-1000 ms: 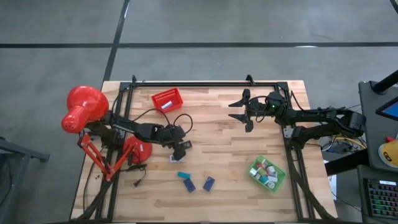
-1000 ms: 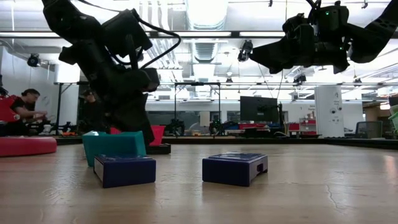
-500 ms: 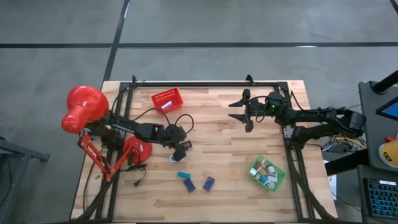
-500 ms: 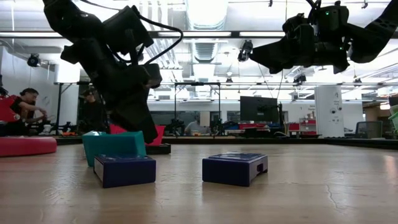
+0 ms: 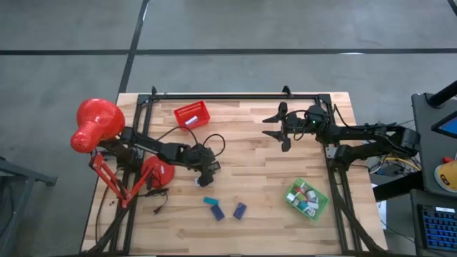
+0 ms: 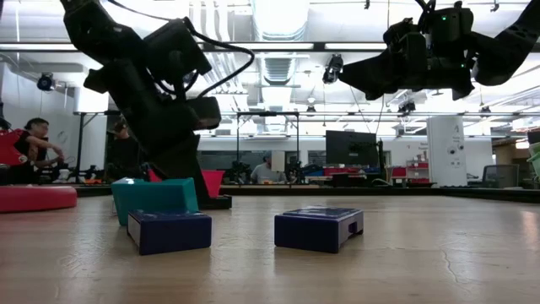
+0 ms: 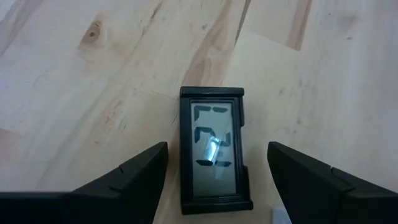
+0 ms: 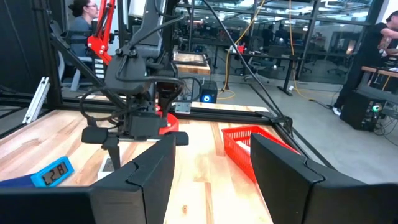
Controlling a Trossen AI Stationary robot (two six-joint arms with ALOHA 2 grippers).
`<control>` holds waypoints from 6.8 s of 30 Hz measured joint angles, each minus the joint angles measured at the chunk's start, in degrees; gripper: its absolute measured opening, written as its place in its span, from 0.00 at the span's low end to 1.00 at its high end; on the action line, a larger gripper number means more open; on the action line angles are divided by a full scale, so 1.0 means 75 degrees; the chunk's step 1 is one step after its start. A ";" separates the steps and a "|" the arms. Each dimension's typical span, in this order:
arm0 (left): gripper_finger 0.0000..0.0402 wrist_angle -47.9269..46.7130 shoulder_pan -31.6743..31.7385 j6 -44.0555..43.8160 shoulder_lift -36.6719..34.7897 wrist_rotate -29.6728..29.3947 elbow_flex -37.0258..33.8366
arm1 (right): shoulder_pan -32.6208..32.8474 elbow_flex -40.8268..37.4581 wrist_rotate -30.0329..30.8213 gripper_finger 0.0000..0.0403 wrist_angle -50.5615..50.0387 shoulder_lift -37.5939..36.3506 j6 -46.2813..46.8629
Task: Pick & Place Office items
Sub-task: Put the black digital clock into the red bin, then put the white digital clock into the red bin
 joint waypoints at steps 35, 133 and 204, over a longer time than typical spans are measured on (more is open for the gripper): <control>0.38 0.0069 0.0015 -0.0149 0.0063 -0.0232 -0.0015 | 0.0003 0.0000 0.0000 0.50 -0.0001 0.0000 0.0000; 0.67 -0.2599 0.5904 0.1888 -0.1558 0.0578 0.0891 | 0.0000 0.0003 0.0003 0.50 0.0002 0.0000 0.0000; 0.66 -0.0228 -0.1233 0.0075 -0.1995 0.0678 -0.1525 | 0.0003 0.0003 0.0003 0.50 -0.0001 -0.0002 0.0000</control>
